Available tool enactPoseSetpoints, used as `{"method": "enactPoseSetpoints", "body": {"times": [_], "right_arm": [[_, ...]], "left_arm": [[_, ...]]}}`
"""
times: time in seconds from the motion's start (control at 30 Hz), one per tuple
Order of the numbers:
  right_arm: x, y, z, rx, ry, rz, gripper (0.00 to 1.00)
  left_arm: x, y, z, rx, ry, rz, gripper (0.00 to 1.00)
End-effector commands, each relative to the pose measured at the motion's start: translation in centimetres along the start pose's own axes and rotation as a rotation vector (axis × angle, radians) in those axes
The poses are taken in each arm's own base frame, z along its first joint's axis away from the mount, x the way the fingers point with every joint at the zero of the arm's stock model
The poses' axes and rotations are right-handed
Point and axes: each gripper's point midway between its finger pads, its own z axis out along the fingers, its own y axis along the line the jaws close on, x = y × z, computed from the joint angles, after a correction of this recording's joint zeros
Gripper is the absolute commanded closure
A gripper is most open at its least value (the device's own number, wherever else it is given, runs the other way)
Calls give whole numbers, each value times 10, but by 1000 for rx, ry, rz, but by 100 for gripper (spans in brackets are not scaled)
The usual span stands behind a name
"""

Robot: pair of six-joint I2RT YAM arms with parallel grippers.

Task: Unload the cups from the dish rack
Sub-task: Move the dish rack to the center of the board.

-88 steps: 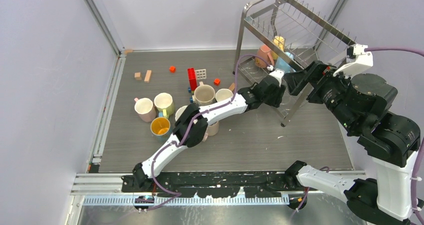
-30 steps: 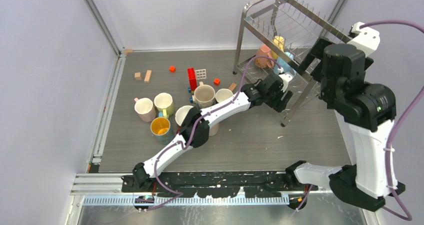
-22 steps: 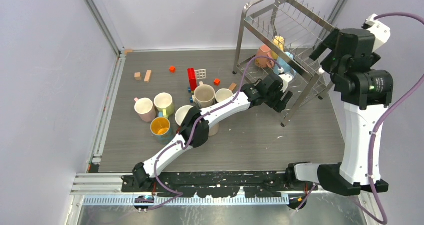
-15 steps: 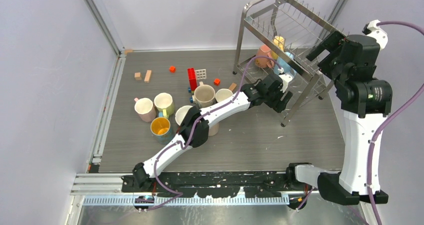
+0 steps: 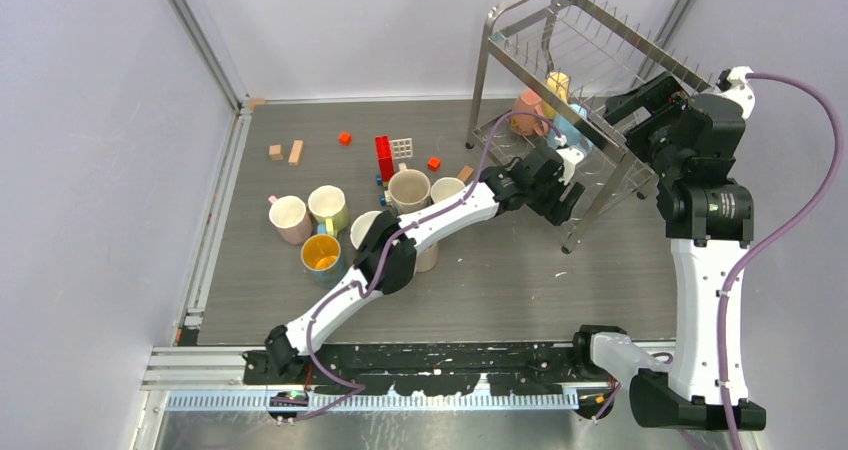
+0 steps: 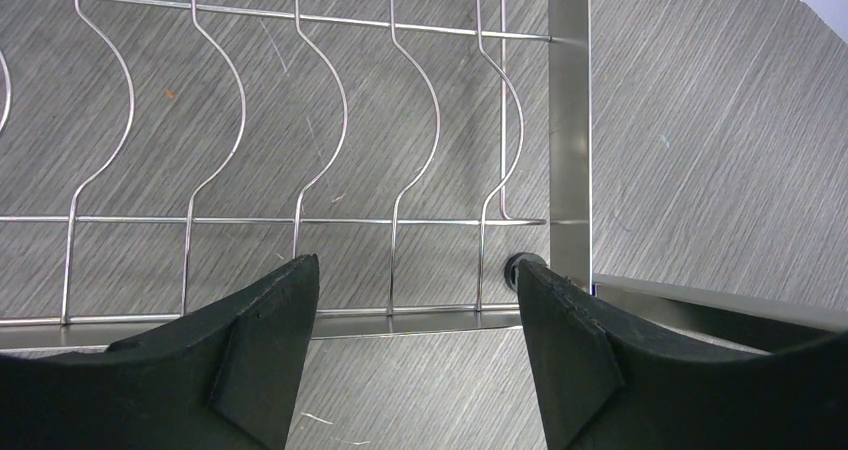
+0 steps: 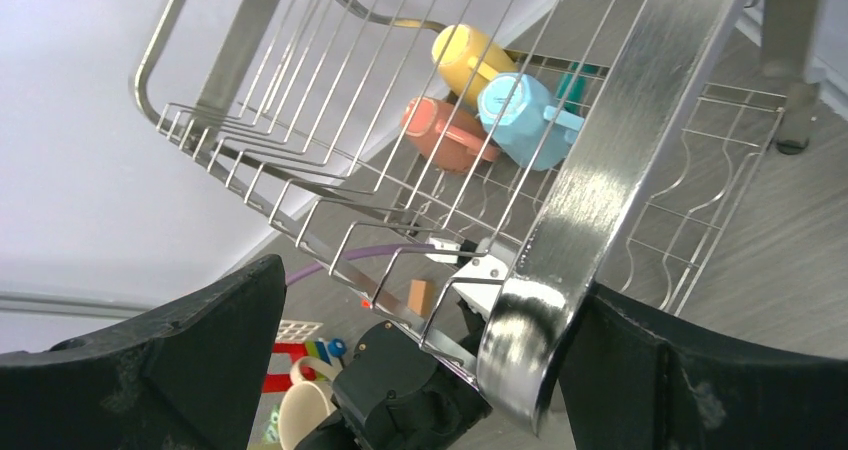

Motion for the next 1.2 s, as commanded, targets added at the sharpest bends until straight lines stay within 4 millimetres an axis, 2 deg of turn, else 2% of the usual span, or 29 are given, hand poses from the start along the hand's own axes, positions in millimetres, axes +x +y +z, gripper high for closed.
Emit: {"method": "enactPoseSetpoints", "body": {"times": [0.0,0.1,0.4,0.7,0.9,1.17], "right_arm": [[-13,29,-8,-164,-61,68,0],[-12,34,-14,-208,-65,81,0],[7,63,-33,-361,65,155,0],[11,84,-66,-471,151,185,0],[15,90,-73,-501,187,206,0],[29,90,-69,-504,233,217,0]], "left_arm": [[91,17,-19,-58,339,-69,25],[92,18,-20,-61,346,-64,25],[98,19,-35,-71,378,-51,25],[101,13,-55,-56,385,-56,23],[109,4,-61,-37,409,-38,22],[133,-9,-66,-8,468,-18,22]]}}
